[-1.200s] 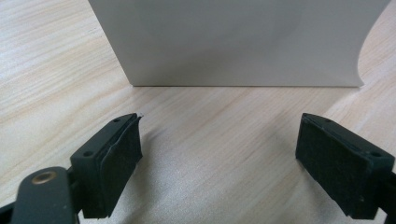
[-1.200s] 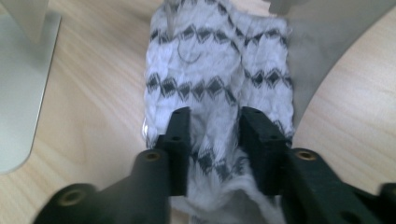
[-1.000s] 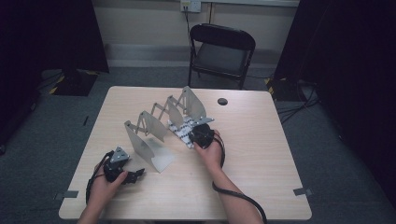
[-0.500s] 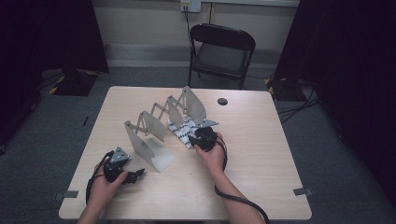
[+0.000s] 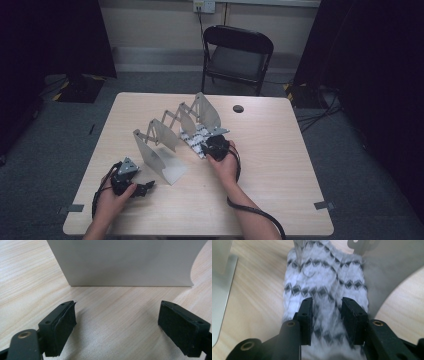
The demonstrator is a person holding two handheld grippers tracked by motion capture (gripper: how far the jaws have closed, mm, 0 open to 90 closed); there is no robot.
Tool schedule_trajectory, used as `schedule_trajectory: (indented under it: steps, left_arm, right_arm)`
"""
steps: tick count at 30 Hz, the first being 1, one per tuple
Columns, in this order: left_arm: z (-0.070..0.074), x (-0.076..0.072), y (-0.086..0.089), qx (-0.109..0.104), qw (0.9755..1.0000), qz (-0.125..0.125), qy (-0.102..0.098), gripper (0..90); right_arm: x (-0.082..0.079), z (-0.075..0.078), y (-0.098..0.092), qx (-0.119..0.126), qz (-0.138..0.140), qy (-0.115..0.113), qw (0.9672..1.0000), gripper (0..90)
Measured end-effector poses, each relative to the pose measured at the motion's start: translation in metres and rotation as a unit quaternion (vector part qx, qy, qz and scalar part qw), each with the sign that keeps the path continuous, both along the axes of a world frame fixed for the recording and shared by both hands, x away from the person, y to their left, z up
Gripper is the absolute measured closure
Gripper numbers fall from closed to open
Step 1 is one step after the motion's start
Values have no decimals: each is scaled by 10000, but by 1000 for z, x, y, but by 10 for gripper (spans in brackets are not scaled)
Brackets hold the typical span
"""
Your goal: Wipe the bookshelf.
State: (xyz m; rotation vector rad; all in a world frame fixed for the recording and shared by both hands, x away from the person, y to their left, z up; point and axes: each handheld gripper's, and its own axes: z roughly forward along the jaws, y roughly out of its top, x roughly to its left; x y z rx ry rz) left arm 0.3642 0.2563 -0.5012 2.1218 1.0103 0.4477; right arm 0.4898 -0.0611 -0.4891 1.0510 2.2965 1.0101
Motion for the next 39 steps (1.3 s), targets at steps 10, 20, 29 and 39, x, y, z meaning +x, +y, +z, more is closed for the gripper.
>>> schedule_trajectory:
  steps: [10,20,29,39]
  left_arm:
    - [0,0,0,-2,10000,3,3,144]
    - [0,0,0,0,10000,2,4,144]
    - [0,0,0,-1,10000,2,7,145]
    - [0,0,0,-3,10000,3,5,144]
  right_arm:
    - [0,-5,3,45,11,31,10000,695]
    - [-13,-2,-12,45,-72,189,9998,756]
    - [-25,5,-25,181,-163,101,9997,465]
    - [-14,-3,-19,279,-165,363,9988,630]
